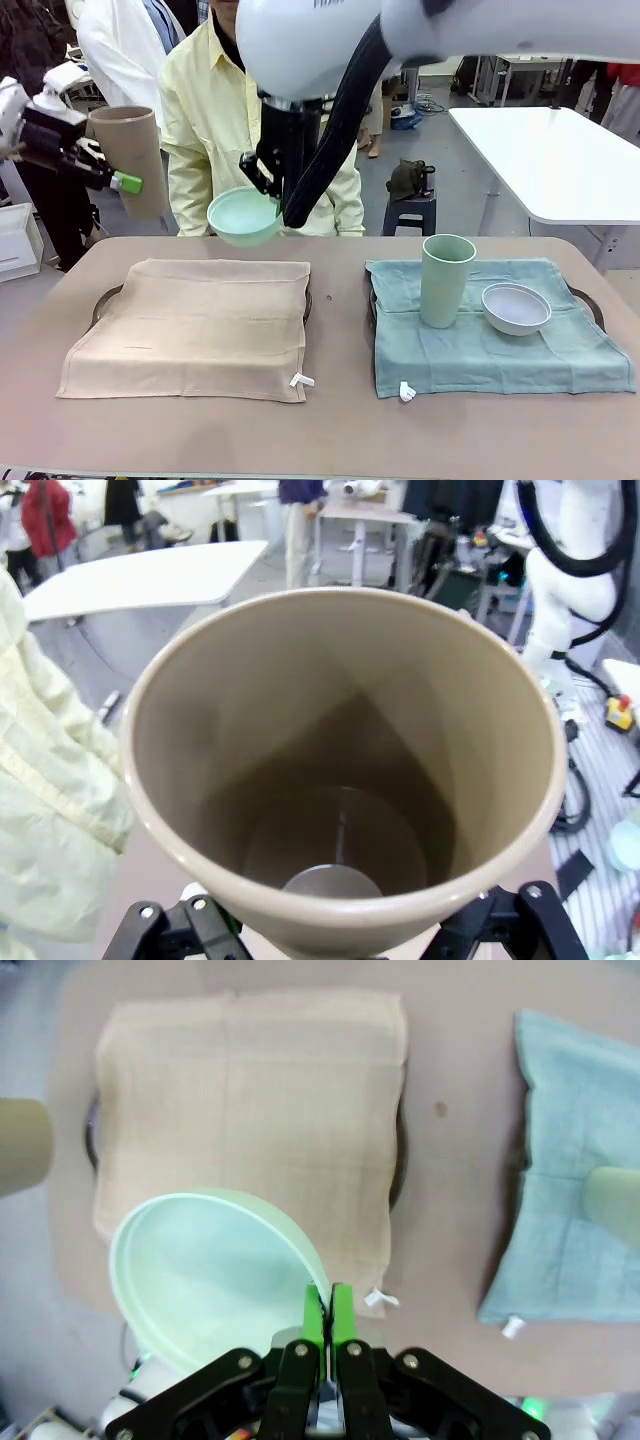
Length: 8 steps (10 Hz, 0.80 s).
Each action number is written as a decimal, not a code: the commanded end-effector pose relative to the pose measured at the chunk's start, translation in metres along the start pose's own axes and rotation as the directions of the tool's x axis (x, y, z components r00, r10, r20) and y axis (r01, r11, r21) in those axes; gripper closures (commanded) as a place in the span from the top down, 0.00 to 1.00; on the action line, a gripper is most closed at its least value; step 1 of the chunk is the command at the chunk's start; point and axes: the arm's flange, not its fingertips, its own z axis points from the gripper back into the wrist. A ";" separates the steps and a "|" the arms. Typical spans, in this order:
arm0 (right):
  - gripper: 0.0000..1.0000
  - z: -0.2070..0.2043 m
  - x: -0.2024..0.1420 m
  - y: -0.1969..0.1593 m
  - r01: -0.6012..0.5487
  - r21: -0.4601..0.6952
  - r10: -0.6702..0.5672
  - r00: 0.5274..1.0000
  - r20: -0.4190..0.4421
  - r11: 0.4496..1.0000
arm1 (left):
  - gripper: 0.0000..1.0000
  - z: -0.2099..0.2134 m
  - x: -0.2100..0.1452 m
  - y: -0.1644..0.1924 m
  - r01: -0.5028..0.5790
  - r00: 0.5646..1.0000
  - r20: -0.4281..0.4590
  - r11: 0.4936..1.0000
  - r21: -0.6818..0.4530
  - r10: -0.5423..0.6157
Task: Set up a tray with a mat and arrange the tableware.
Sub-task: Place the Picnic Bowl and Reusable plastic cup back onto the Handle tray in front of the human's position.
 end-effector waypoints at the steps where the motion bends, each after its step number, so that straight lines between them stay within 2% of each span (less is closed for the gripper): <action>1: 0.04 -0.035 0.005 -0.005 -0.011 0.072 0.013 0.999 -0.034 0.997 | 0.84 -0.005 -0.043 0.009 -0.011 0.995 0.095 0.995 -0.096 0.021; 2: 0.04 -0.050 0.007 -0.004 -0.010 0.080 0.013 0.999 -0.041 0.997 | 0.84 -0.014 -0.067 0.010 -0.029 0.994 0.102 0.992 -0.124 0.041; 4: 0.04 -0.086 0.012 0.000 -0.022 0.063 0.027 0.997 -0.069 0.998 | 0.84 -0.028 -0.101 0.018 -0.090 0.993 0.063 0.984 -0.153 0.101; 7: 0.04 -0.126 0.020 -0.004 -0.035 0.048 0.040 0.994 -0.099 0.998 | 0.84 -0.044 -0.126 0.025 -0.102 0.995 0.003 0.984 -0.147 0.103; 8: 0.04 -0.126 0.020 -0.004 -0.031 0.002 0.031 0.995 -0.099 1.000 | 0.84 -0.041 -0.121 0.023 -0.085 0.996 -0.001 0.993 -0.086 0.086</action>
